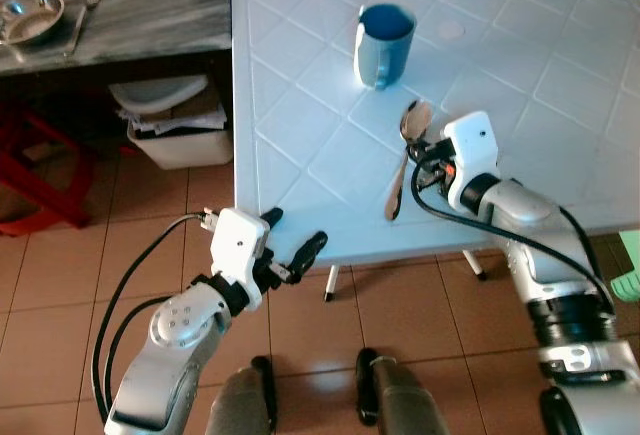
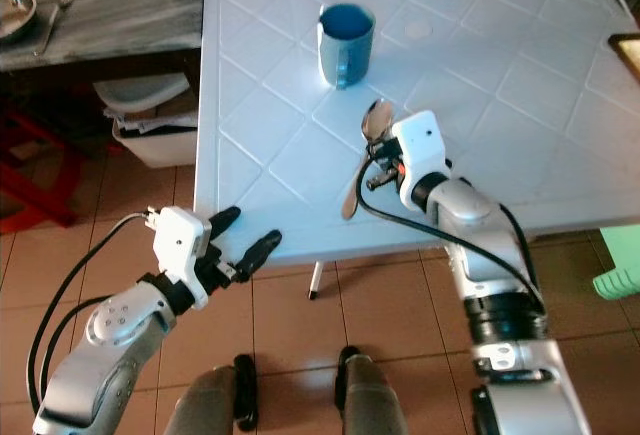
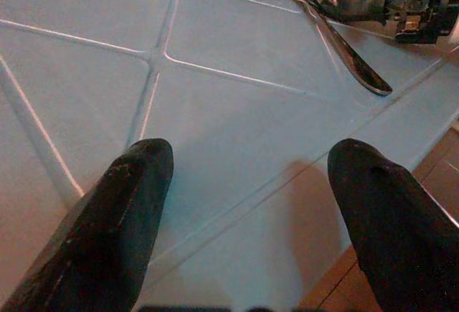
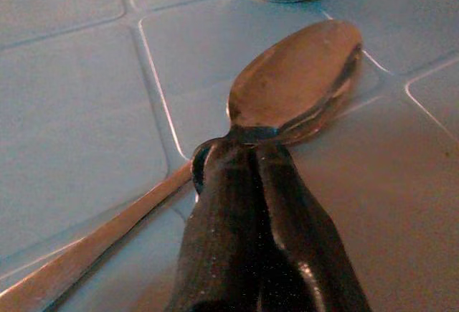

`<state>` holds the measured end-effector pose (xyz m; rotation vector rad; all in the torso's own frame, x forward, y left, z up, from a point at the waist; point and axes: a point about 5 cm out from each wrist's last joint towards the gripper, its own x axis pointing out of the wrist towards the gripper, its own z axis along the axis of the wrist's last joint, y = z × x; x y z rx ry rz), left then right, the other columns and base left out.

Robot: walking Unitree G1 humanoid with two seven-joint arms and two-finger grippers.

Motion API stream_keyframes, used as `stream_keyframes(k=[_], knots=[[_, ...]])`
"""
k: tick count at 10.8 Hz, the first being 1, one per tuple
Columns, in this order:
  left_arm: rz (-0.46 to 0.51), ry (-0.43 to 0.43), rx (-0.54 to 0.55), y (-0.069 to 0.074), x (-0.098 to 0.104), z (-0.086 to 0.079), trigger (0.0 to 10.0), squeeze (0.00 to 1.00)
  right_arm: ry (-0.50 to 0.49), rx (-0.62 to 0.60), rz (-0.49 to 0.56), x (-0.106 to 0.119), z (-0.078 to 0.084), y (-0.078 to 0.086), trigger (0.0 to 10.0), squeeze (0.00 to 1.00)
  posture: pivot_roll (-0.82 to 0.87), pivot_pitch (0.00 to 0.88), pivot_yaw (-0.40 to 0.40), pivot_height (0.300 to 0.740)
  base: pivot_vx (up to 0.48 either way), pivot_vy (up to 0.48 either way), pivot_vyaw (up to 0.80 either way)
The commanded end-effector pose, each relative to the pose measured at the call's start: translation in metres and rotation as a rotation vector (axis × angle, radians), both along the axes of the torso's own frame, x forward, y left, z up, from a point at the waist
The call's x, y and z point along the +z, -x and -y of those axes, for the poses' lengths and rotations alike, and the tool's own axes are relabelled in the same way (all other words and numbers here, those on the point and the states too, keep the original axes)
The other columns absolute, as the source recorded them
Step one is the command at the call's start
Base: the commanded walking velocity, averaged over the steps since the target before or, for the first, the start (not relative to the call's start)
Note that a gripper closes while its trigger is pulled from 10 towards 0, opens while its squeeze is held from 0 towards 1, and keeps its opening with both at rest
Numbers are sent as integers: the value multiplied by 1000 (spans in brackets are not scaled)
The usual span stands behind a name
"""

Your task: Setting the table

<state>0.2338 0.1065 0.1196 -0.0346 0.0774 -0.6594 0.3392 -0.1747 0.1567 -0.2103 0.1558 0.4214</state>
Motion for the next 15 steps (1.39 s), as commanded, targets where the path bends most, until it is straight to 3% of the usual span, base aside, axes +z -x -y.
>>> stream_keyframes(k=[1,4,7,11,12,13,15], knots=[[-5,-18,1,2,-2,-1,10000,0,2,-64,-198,-42,6,9,10000,1000,-5,287,79,740,0,0,0],[-4,-22,-2,2,-1,-2,10000,0,-152,-92,-177,-16,-29,-5,10000,1000,5,286,80,740,0,0,0],[-4,-23,-4,3,-1,-2,10000,0,-233,-60,-188,-3,-58,3,10000,1000,5,286,77,740,0,0,0],[-6,-24,-12,3,-1,-2,10000,0,-310,-65,-170,18,-78,11,10000,1000,2,288,77,740,0,0,0],[-8,-24,-14,3,-2,-1,10000,0,-295,-66,-172,18,-80,11,10000,718,-1,288,78,740,0,0,0],[-10,-23,-19,4,-2,0,10000,0,-255,-91,-166,16,-82,8,10000,0,-1,288,78,740,0,0,0],[-12,-27,-29,3,-3,2,10000,0,-270,-100,-249,7,-97,1,10000,0,-3,289,77,740,0,0,0]])
